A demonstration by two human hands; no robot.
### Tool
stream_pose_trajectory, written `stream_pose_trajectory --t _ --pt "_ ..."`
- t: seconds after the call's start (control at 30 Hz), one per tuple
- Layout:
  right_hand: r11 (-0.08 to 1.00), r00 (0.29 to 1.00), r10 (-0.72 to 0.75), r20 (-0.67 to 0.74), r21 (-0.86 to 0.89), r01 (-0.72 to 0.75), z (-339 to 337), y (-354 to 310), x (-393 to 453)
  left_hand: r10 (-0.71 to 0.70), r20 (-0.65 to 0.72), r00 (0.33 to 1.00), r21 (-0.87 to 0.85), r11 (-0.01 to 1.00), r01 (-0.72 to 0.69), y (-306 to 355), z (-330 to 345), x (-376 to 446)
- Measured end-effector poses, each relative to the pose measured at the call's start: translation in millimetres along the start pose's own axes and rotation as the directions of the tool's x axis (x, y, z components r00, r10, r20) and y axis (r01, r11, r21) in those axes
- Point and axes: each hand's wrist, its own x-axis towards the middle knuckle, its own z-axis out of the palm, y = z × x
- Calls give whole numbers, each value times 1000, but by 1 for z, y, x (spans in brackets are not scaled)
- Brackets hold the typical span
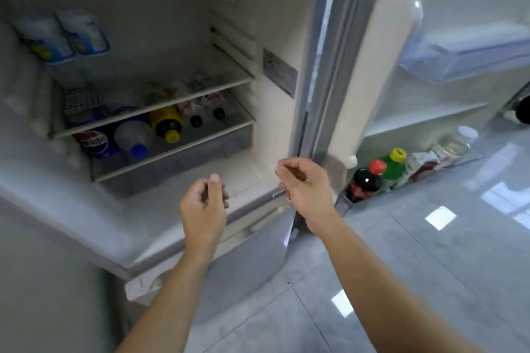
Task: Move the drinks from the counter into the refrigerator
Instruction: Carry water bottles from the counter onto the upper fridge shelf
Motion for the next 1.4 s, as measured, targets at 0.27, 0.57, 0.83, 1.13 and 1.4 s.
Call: stream_pose_trajectory --t 0.27,0.57,0.83,1.13,1.4 --pt "962 897 221 -382 -66 -265 -188 74 -144 -187 366 911 193 974 122 -64 67 -143" --pt "793 517 520 -680 159 -588 -327 163 -340 -510 588 629 576 809 118 -134 76 -264" --pt "579 202 715 -670 405 -707 -347 229 -453 -818 376 435 896 441 56 -192 23 -274" --pt "371 -53 783 -619 535 -759 -346 248 -501 -877 366 312 926 377 -28 -208 93 -265" --pt "282 -147 827 -543 626 -727 -377 258 -493 -835 490 250 871 481 -103 -208 245 -270"
